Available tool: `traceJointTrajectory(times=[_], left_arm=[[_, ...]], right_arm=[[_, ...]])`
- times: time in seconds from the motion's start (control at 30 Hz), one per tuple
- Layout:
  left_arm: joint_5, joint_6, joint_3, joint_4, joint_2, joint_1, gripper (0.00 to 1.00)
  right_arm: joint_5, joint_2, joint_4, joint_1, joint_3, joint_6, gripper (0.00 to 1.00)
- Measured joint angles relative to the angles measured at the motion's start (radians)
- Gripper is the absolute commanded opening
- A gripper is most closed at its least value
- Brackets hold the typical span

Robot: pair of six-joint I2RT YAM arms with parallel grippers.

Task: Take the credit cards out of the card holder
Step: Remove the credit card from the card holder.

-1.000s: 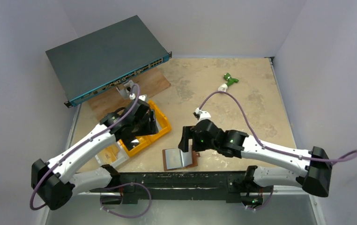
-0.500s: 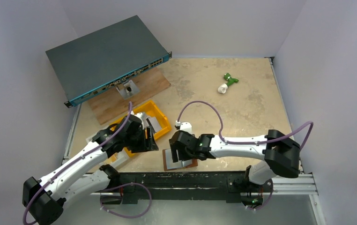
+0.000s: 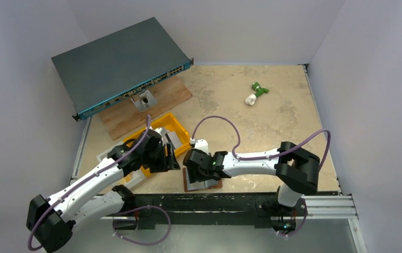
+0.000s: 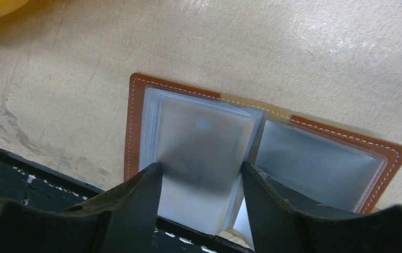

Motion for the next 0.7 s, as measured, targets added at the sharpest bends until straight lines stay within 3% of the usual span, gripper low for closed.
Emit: traceJointTrajectory(times=[0.3,0.43,0.7], left_arm=[[0.037,-0.019,-0.002,0.055,0.060,-0.001,0.53],[0.047,-0.030,-0.005,0.090,0.091,-0.022,0.46],[0.045,-0.072,-0.017,0.177,0.214,-0.117,0.22]], right_arm=[[-0.009,-0.028,0.088,0.000,-0.061,0.034,0.17],[-0.031,-0.045,0.142,0.000,-0.097,0.035,0.11],[-0.094,-0.093,0.254,-0.021,-0.186,0.028,0.10]])
